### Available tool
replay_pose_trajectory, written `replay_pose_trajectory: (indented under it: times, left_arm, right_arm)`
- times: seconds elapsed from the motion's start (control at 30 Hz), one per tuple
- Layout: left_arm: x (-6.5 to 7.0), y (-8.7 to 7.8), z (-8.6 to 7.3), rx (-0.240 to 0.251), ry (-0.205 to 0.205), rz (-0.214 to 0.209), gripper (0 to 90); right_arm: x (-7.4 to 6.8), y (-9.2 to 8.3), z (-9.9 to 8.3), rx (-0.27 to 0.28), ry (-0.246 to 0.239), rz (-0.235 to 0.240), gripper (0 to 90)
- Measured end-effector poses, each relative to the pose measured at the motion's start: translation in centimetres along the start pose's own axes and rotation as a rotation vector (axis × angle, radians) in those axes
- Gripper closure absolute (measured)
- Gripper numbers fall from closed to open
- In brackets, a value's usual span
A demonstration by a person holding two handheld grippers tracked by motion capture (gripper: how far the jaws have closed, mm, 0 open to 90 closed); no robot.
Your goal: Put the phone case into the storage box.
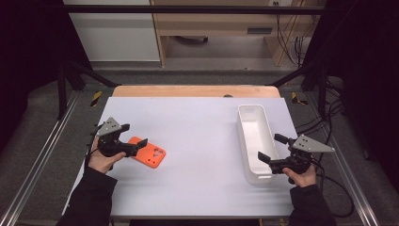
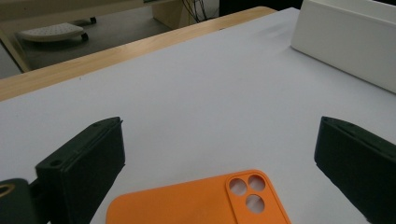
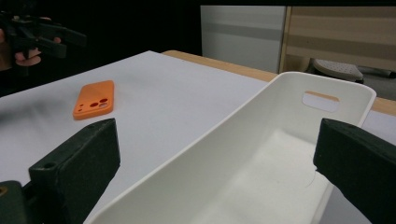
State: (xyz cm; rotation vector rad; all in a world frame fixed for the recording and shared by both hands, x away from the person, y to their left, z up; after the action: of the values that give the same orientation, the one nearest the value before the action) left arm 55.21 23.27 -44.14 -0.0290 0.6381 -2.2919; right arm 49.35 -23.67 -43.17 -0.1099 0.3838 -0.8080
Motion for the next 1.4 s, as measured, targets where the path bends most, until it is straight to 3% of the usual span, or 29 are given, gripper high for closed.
replay_pose_trajectory:
  times: [0.4,0.67,1.07,1.4]
  left_arm:
    - [-1.6,1.9,-0.9,-0.062,-0.019,0.038,6.9]
    - [-2.6,2.8,-1.8,-0.092,-0.041,0.067,16.3]
    - [-3.6,4.0,-3.1,-0.162,-0.033,0.114,43.0]
    - [-4.0,4.7,-3.9,-0.21,-0.046,0.126,63.0]
  right_arm:
    - [0.0,0.1,-0.1,-0.005,0.002,-0.002,1.0]
    - [0.0,0.0,0.0,-0.001,0.003,0.0,0.9]
    - [0.1,0.0,0.0,-0.003,0.005,-0.003,0.9]
    - [0.1,0.0,0.0,-0.006,0.006,-0.005,0.9]
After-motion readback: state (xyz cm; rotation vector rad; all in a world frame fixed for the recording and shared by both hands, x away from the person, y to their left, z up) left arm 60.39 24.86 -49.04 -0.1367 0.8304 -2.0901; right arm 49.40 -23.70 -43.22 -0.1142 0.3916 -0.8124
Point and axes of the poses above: each handheld gripper's, and its own axes: y roughly forward along the jaws, z roughly out of its top, x roughly to its right, the point moved 7 cm from there along y, roughly forward along the jaws, and after that the axes turned 13 degrees about y, right-handed, at the moved point
